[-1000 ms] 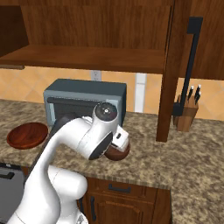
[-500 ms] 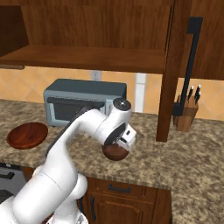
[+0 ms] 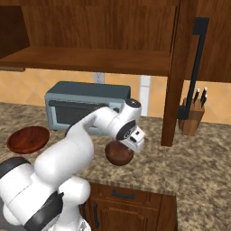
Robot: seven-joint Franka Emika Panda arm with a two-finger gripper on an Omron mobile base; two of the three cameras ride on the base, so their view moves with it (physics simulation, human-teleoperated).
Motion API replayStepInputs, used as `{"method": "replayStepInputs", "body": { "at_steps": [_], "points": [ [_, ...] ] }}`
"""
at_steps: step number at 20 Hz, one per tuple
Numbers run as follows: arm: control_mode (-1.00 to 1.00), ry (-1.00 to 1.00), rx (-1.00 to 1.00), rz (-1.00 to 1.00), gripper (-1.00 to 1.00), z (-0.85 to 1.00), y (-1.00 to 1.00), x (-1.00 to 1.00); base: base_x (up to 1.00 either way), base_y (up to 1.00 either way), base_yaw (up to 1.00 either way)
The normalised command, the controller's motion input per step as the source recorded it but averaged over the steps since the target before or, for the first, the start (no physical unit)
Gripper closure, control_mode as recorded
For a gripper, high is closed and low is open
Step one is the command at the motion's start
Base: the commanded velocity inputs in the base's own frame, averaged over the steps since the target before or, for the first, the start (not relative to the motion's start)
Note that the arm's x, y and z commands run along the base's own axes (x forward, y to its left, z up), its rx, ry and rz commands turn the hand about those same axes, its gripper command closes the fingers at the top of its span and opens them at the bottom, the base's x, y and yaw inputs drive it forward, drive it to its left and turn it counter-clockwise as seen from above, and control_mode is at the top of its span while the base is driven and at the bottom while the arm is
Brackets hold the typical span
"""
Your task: Pick up the bowls on the counter and stack them on top of one another in the open cabinet. Place the smaller bowl on top of the larger bowl.
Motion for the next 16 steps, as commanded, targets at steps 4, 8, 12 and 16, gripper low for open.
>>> {"method": "replayStepInputs", "body": {
  "at_steps": [4, 8, 12, 16],
  "points": [
    [-1.00, 0.09, 0.00, 0.00, -1.00, -0.37, -0.26, 0.11, 0.00, 0.00, 0.00],
    [-1.00, 0.06, 0.00, 0.00, -1.00, -0.46, 0.00, 0.04, 0.00, 0.00, 0.00],
    [-1.00, 0.07, 0.00, 0.00, -1.00, -0.45, 0.00, 0.01, 0.00, 0.00, 0.00],
    [-1.00, 0.03, 0.00, 0.00, -1.00, -0.34, 0.00, 0.03, 0.00, 0.00, 0.00]
  ]
}}
